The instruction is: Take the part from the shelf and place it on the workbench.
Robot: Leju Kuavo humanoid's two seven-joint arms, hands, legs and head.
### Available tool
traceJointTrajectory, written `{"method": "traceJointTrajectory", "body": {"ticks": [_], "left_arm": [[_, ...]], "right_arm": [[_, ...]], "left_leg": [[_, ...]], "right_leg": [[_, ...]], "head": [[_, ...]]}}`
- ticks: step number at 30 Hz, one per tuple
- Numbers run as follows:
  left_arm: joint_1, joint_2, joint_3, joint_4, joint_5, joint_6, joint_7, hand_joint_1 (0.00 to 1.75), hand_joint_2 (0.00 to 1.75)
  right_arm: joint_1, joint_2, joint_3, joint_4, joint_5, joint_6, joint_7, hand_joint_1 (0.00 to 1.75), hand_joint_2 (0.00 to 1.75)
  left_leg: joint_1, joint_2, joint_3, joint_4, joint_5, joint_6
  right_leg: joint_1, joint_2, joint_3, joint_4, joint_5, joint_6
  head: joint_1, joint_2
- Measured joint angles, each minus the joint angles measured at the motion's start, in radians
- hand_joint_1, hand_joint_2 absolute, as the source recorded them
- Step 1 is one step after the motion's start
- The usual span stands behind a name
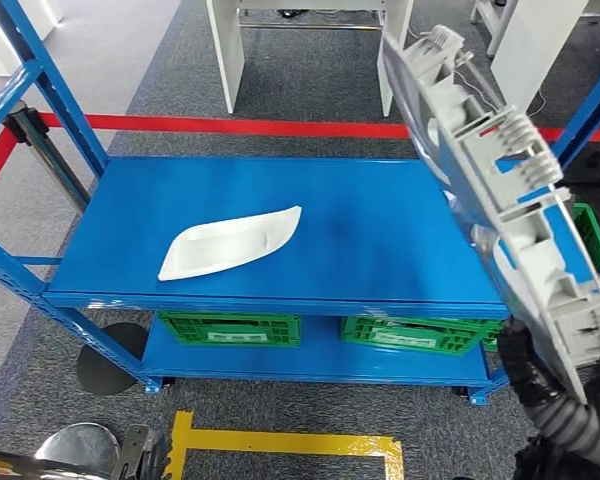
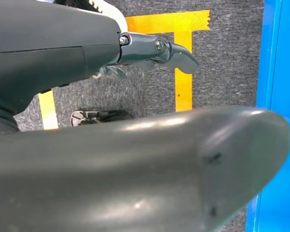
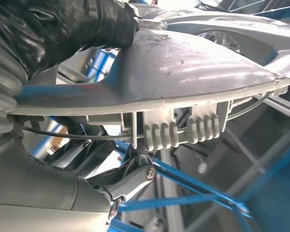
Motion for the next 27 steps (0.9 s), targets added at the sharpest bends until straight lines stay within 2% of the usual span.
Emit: {"method": "traceJointTrajectory", "body": {"ticks": [4, 8, 14, 27], "left_arm": [[0.000, 0.002, 0.000, 0.000, 0.002, -0.008, -0.002, 0.00, 0.00], [0.000, 0.004, 0.000, 0.000, 0.005, -0.010, -0.003, 0.00, 0.00], [0.000, 0.006, 0.001, 0.000, 0.008, -0.011, -0.005, 0.00, 0.00], [0.000, 0.008, 0.001, 0.000, 0.008, -0.012, -0.006, 0.00, 0.00]], "right_arm": [[-0.026, -0.032, 0.023, 0.019, -0.047, 0.000, 0.065, 1.75, 1.75], [-0.031, -0.062, 0.040, 0.038, -0.066, 0.000, 0.095, 1.75, 1.75], [-0.030, -0.093, 0.052, 0.055, -0.075, 0.000, 0.107, 1.75, 1.75], [-0.030, -0.117, 0.067, 0.068, -0.083, 0.000, 0.117, 1.75, 1.75]], "left_leg": [[0.000, 0.000, 0.000, 0.000, 0.000, 0.000], [0.000, 0.000, 0.000, 0.000, 0.000, 0.000], [0.000, 0.000, 0.000, 0.000, 0.000, 0.000], [0.000, 0.000, 0.000, 0.000, 0.000, 0.000]], "right_leg": [[0.000, 0.000, 0.000, 0.000, 0.000, 0.000], [0.000, 0.000, 0.002, 0.000, 0.000, 0.000], [0.000, 0.000, 0.005, 0.000, 0.000, 0.000], [0.000, 0.000, 0.001, 0.000, 0.000, 0.000]], "head": [[0.000, 0.000], [0.000, 0.000], [0.000, 0.000], [0.000, 0.000]]}}
